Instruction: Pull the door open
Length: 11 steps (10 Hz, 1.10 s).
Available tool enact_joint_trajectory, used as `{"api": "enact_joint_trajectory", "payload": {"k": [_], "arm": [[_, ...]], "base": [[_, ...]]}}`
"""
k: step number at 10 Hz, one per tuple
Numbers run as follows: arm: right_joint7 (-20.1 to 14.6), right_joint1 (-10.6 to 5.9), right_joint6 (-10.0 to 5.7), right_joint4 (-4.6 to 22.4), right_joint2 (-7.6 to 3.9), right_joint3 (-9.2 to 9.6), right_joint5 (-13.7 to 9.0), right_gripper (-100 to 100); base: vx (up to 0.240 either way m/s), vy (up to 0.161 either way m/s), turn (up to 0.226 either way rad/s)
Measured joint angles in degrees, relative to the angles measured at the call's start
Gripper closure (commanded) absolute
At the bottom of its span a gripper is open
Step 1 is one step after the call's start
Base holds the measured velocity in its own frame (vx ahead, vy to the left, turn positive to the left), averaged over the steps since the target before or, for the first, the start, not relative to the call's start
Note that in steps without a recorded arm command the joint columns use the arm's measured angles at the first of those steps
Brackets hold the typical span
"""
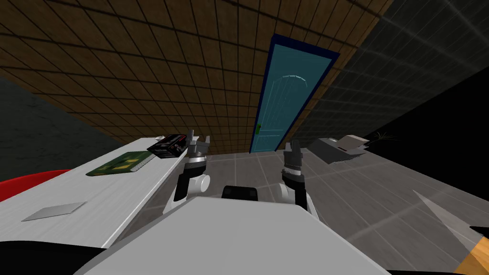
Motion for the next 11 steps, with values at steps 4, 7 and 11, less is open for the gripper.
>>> {"api": "enact_joint_trajectory", "payload": {"k": [4,7,11], "arm": [[2.53,-1.69,0.50,3.58,-1.54,-0.18,2.05,-100],[4.83,-2.82,0.81,6.62,-2.72,-0.31,3.79,-100],[7.87,-4.42,0.94,10.98,-4.22,-0.54,6.17,-100]], "base": [[0.183,-0.001,0.000],[0.147,-0.029,-0.001],[0.105,-0.011,-0.001]]}}
